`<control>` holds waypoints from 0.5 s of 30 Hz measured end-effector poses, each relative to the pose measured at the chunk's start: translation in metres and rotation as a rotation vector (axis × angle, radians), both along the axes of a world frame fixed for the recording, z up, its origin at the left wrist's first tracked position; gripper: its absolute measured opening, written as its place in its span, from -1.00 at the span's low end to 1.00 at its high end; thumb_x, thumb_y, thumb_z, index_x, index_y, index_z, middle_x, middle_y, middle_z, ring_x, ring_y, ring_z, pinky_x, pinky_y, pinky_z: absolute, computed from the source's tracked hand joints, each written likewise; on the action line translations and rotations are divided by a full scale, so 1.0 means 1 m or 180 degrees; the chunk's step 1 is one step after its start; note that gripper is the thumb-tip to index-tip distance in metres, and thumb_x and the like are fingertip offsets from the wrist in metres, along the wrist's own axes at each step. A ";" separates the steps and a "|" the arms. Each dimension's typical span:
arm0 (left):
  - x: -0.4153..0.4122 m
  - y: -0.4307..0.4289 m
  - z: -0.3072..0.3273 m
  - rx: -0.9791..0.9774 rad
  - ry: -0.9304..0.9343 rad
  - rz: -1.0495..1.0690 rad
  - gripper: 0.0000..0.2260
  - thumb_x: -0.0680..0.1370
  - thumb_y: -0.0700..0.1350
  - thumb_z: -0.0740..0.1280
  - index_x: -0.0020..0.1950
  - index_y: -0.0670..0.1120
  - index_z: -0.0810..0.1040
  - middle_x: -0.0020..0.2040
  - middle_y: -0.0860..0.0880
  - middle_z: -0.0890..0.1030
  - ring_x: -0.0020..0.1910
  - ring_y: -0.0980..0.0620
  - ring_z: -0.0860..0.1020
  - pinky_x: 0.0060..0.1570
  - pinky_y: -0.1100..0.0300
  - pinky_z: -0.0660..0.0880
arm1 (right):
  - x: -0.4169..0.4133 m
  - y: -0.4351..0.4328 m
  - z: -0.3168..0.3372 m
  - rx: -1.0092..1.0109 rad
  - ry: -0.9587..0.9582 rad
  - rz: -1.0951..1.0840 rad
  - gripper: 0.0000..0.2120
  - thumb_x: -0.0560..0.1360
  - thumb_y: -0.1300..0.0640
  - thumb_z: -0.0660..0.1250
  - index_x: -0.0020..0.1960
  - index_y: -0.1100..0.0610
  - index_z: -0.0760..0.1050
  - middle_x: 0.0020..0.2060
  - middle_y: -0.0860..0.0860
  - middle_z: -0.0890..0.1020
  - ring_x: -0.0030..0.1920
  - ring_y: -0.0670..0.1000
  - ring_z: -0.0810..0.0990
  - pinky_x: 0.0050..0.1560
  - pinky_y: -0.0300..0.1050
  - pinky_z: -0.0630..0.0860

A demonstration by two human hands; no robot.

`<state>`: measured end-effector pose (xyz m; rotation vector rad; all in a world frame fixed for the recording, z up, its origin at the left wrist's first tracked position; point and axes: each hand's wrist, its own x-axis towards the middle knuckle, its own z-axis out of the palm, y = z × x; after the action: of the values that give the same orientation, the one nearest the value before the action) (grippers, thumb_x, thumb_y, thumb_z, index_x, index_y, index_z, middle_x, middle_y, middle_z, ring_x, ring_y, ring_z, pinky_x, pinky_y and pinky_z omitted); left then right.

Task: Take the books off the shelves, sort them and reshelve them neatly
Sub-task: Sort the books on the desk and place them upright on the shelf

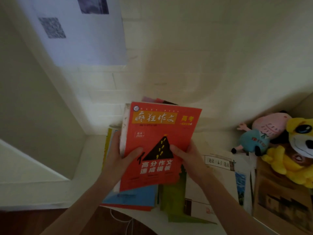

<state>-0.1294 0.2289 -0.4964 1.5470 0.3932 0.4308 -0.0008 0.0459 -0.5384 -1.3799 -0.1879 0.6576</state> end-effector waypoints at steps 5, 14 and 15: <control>0.001 0.028 -0.003 0.0115 -0.0052 -0.0142 -0.32 0.20 0.16 0.50 0.22 0.16 0.27 0.00 0.28 0.60 0.00 0.20 0.61 -0.20 0.32 0.57 | -0.007 0.018 0.012 -0.0001 -0.0455 -0.0239 -0.44 0.40 0.31 0.44 0.33 0.07 0.35 0.10 0.00 0.63 0.04 -0.09 0.65 -0.14 -0.23 0.59; -0.012 0.042 -0.040 0.0350 0.0320 -0.0208 -0.27 0.32 -0.28 0.54 0.34 -0.31 0.20 -0.04 -0.01 0.58 -0.12 0.31 0.61 -0.24 0.44 0.51 | -0.021 0.016 -0.004 -0.0415 -0.0607 -0.0028 -0.47 0.26 0.25 0.55 0.14 0.00 0.44 -0.06 -0.15 0.67 -0.02 -0.21 0.64 -0.13 -0.31 0.57; -0.009 0.041 -0.039 0.0343 0.0311 -0.0200 -0.38 0.37 -0.47 0.41 0.34 -0.35 0.19 -0.07 0.01 0.60 -0.12 0.29 0.61 -0.24 0.42 0.52 | -0.019 0.014 -0.004 -0.0432 -0.0617 -0.0055 -0.48 0.23 0.19 0.55 0.12 -0.02 0.46 -0.06 -0.16 0.68 0.00 -0.18 0.64 -0.11 -0.27 0.58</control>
<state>-0.1389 0.2696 -0.5356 1.6851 0.4011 0.3330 -0.0201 0.0603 -0.5421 -1.5749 -0.2897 0.5293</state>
